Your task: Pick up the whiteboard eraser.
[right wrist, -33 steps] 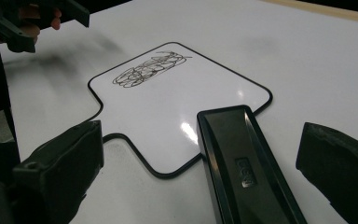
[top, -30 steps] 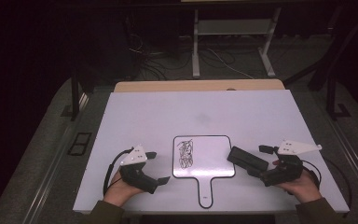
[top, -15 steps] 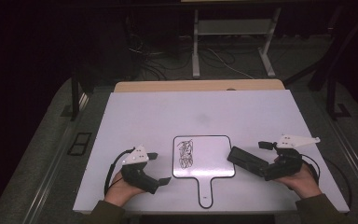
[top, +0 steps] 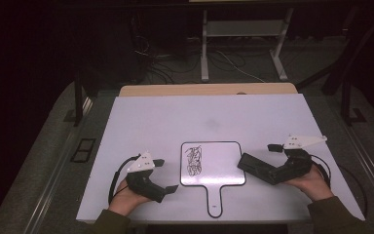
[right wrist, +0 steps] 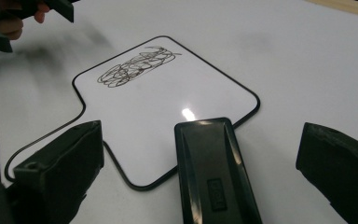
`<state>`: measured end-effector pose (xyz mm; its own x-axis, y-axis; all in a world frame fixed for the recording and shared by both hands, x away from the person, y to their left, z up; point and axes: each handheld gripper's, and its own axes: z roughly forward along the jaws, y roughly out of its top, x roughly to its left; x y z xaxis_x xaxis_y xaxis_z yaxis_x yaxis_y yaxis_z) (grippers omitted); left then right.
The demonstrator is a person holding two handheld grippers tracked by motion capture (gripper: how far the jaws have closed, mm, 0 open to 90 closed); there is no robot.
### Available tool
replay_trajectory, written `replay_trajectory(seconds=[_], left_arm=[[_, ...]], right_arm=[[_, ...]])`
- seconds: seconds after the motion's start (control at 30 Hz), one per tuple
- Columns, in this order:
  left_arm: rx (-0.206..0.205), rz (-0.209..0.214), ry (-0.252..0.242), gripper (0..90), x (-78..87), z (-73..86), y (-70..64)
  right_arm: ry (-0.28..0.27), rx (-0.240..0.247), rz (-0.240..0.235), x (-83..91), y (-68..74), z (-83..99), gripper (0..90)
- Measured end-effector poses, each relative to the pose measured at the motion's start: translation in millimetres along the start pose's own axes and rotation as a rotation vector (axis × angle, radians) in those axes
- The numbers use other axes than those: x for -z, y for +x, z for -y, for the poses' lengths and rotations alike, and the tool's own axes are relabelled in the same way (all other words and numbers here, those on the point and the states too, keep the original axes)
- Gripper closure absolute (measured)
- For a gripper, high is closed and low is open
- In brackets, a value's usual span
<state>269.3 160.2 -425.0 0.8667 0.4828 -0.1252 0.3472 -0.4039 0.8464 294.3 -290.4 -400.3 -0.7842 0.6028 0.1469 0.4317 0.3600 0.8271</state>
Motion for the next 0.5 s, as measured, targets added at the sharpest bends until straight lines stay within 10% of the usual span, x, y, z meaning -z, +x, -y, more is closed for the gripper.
replay_trajectory(seconds=[0.5], left_arm=[[0.005, -0.004, -0.013, 0.0, 0.6, -0.8, -0.5]], right_arm=[[0.025, 0.02, 0.002, -13.6, -12.6, -17.4, 0.0]])
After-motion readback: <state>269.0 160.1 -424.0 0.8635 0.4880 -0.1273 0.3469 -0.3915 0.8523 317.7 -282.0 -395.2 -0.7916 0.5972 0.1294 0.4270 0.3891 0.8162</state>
